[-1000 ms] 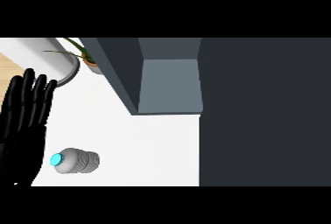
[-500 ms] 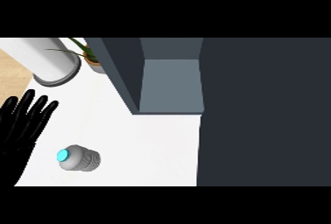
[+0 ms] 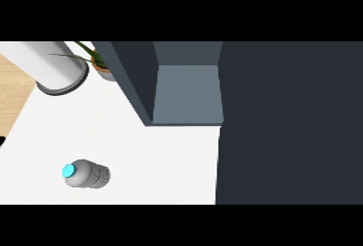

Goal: Pick up the bottled water, place it into the cabinet and close the cabinet

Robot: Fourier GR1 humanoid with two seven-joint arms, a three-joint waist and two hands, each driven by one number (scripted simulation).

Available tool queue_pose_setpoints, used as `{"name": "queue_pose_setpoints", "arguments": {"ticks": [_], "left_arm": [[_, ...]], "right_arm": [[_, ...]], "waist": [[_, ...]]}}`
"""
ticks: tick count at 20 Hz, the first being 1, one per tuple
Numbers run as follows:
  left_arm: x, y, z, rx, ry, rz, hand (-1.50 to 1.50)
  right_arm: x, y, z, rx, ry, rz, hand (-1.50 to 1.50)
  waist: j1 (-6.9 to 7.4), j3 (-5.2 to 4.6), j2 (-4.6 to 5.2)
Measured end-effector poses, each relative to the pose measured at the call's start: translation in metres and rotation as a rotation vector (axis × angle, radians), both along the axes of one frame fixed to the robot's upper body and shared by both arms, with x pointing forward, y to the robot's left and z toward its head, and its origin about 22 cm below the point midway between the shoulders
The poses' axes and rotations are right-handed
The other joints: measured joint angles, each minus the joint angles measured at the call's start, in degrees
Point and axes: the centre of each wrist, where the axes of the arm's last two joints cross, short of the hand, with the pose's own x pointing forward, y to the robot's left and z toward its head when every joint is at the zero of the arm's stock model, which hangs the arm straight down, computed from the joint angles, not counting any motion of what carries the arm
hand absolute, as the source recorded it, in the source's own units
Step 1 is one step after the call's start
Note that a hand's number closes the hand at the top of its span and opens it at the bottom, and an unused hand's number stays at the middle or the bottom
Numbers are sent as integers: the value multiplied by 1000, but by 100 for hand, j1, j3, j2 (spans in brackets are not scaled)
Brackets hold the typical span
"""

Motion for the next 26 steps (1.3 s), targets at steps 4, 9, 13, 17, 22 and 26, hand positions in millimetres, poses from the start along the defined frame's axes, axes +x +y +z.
{"name": "queue_pose_setpoints", "arguments": {"ticks": [4,9,13,17,22,26], "left_arm": [[-2,12,-5,52,34,21,-150],[-1,22,-20,80,88,50,-150],[6,28,-43,91,136,57,-150],[21,22,-67,112,204,40,-150],[35,20,-104,102,286,13,-150],[44,19,-132,92,340,11,-150]], "right_arm": [[-12,3,-6,13,25,18,-150],[-25,1,-11,12,43,24,-150],[-36,5,-16,30,46,45,-150],[-44,5,-14,25,40,46,-150],[-52,4,-15,16,40,46,-150],[-60,8,-15,25,47,58,-150]], "waist": [[-30,1,7],[-68,-1,8],[-114,-4,9],[-141,-6,15],[-156,-9,22],[-167,-12,23]]}}
